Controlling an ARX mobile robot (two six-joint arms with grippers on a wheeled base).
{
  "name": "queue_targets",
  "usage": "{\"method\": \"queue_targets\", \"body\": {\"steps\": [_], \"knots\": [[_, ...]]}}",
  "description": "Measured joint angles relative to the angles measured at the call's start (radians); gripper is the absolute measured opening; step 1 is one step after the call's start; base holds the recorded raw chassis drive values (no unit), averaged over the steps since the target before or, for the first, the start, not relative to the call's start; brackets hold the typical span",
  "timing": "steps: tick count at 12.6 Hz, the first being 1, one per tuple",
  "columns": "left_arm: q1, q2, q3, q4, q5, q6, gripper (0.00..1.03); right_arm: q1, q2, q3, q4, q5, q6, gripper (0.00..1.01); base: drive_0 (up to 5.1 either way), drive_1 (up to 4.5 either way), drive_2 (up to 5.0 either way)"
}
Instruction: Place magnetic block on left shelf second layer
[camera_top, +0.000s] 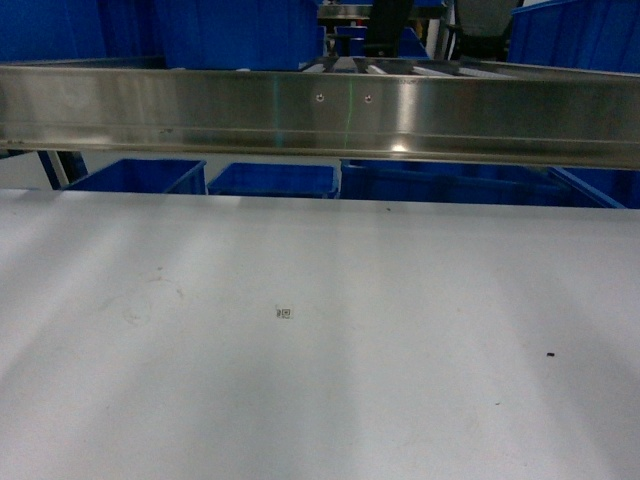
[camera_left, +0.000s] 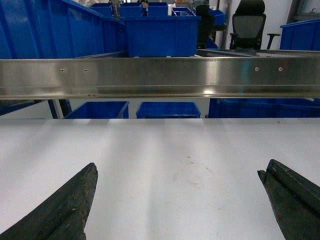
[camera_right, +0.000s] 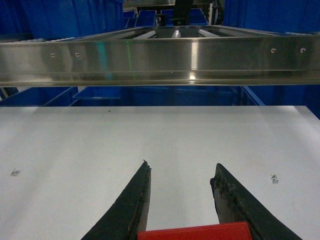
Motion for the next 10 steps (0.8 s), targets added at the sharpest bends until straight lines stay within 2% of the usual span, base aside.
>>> {"method": "queue_targets", "body": {"steps": [3, 10], "knots": [[0.0, 0.0, 0.0, 0.0, 0.0, 0.0, 0.98, 0.0, 0.0, 0.0, 0.0, 0.0, 0.0, 0.32, 0.0, 0.0, 0.0], [0.001, 0.0, 0.0, 0.001, 0.0, 0.0, 0.98, -0.005, 0.0, -0.002, 0.001, -0.002, 0.0, 0.32, -5.0, 2.48, 2.5]]}}
